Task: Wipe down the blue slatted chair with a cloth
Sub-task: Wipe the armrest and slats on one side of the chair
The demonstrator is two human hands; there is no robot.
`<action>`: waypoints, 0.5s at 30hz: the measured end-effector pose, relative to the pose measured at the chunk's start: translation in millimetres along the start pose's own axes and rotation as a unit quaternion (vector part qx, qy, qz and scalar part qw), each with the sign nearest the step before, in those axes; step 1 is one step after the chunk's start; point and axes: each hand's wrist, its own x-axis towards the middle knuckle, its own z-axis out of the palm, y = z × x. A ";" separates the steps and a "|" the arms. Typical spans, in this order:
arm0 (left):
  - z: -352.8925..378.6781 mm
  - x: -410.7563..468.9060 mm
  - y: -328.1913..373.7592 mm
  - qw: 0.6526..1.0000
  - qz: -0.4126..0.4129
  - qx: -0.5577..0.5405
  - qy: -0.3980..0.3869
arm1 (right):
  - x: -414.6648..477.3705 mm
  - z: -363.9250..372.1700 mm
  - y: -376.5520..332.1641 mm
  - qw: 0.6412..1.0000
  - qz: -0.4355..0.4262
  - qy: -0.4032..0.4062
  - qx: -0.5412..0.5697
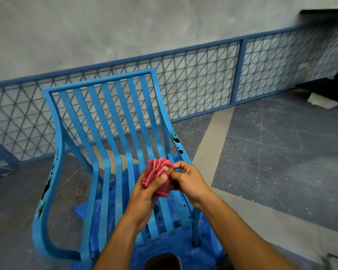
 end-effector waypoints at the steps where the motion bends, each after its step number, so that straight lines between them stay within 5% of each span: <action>1: -0.4 6.3 -1.4 1.000 -0.003 -0.009 -0.005 | 5.7 -2.6 -0.8 0.999 -0.015 0.017 -0.027; 5: -7.6 34.6 -2.2 0.998 0.010 0.029 0.053 | 33.3 -16.9 -3.1 0.971 -0.102 0.175 -0.129; 8: -9.7 64.9 -3.4 0.989 0.017 0.108 0.101 | 62.2 -40.0 -1.9 0.934 -0.066 0.296 -0.188; 12: 0.3 107.6 0.1 0.961 0.079 0.240 0.111 | 101.5 -54.1 4.6 0.935 0.018 0.298 -0.193; 15: 11.1 146.0 4.4 0.901 0.133 0.400 0.100 | 125.6 -52.8 4.3 0.936 0.035 0.331 -0.117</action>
